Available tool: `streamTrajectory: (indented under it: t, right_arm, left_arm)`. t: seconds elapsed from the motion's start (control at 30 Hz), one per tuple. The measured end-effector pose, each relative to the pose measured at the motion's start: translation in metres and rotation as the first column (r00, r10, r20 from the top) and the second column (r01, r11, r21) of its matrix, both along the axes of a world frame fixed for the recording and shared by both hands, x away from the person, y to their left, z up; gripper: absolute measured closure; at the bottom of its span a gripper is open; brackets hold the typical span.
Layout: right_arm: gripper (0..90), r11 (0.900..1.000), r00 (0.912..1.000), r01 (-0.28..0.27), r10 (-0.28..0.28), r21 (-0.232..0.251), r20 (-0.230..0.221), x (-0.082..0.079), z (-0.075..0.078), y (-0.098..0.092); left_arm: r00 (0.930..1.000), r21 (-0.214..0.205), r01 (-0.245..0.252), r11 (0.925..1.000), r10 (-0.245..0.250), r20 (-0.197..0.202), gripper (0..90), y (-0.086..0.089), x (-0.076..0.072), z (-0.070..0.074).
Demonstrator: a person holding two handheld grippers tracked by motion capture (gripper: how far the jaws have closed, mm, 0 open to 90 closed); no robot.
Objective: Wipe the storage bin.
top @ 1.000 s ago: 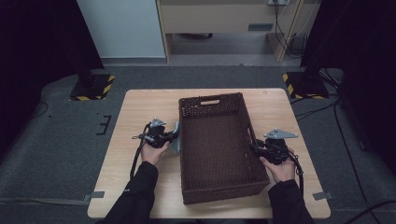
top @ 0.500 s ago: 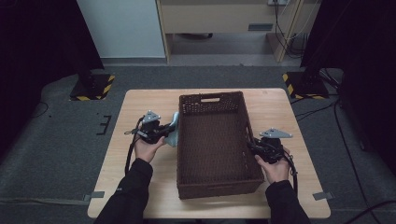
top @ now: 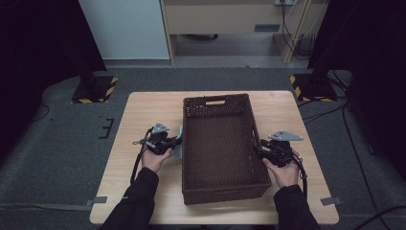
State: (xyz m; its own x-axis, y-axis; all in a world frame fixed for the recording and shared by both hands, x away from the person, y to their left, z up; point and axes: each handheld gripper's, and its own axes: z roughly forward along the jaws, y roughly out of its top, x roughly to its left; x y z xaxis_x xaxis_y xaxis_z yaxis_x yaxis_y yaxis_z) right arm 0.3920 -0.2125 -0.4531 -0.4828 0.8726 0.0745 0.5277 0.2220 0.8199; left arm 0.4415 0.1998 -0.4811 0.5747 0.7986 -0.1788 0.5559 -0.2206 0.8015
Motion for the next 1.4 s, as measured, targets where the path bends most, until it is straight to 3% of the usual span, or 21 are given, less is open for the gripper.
streamTrajectory:
  t: [0.13, 0.33, 0.4, 0.47, 0.63, 0.73, 0.9, 1.07, 1.2, 1.23, 1.4]
  right_arm:
    - [54.2, 0.9996, 0.9994, -0.013, 0.012, 0.025, 0.032, -0.003, 0.008, -0.008]
    - [53.6, 0.9988, 0.9989, -0.046, 0.046, 0.017, 0.004, -0.004, 0.005, -0.008]
    - [53.5, 0.9985, 0.9985, -0.054, 0.054, 0.004, -0.01, -0.004, 0.004, -0.005]
    - [53.8, 0.9977, 0.9977, -0.065, 0.065, -0.021, -0.019, -0.003, 0.002, -0.003]
    - [54.1, 0.9978, 0.9966, -0.066, 0.066, 0.001, -0.051, -0.003, -0.002, -0.004]
    - [54.9, 0.9975, 0.9962, -0.071, 0.071, -0.003, -0.051, -0.002, -0.003, -0.004]
    - [55.7, 0.9975, 0.996, -0.071, 0.071, -0.002, -0.055, -0.002, -0.003, -0.003]
    - [60.0, 0.9984, 0.9965, -0.056, 0.056, 0.004, -0.062, -0.002, -0.003, -0.002]
    - [66.4, 1.0, 0.9982, -0.007, 0.006, -0.005, -0.059, -0.001, -0.001, 0.002]
    - [67.4, 0.9999, 0.9986, 0.001, -0.002, -0.016, -0.052, -0.001, 0.0, 0.003]
    - [68.9, 0.9993, 0.9985, 0.031, -0.032, -0.023, -0.046, -0.002, 0.0, 0.006]
  left_arm:
    - [0.9983, -0.052, -0.006, 0.9986, 0.009, 0.058, 81.8, 0.007, -0.007, 0.022]
    - [0.9941, -0.055, 0.019, 0.9983, -0.013, 0.108, 81.8, 0.002, -0.015, 0.037]
    - [0.9945, -0.047, 0.025, 0.9986, -0.02, 0.103, 81.8, 0.0, -0.015, 0.035]
    - [0.9976, -0.019, 0.017, 0.9997, -0.016, 0.067, 81.8, 0.001, -0.013, 0.024]
    - [1.0, 0.014, 0.004, 0.9999, -0.004, 0.007, 81.8, 0.002, -0.009, 0.003]
    - [0.9995, 0.073, 0.014, 0.9972, -0.012, -0.028, 81.8, -0.002, -0.006, -0.012]
    - [0.9987, 0.083, 0.017, 0.9964, -0.013, -0.05, 81.8, -0.006, -0.005, -0.02]
    - [0.9997, -0.01, 0.004, 0.9999, -0.003, 0.026, 81.8, -0.001, -0.016, 0.009]
    - [0.9973, 0.006, 0.035, 0.9994, -0.035, 0.064, 81.9, -0.005, -0.025, 0.024]
    - [0.9962, 0.034, 0.038, 0.9987, -0.04, 0.077, 81.9, -0.007, -0.029, 0.027]
    - [0.9938, 0.026, 0.059, 0.9979, -0.061, 0.092, 81.9, -0.003, -0.037, 0.034]
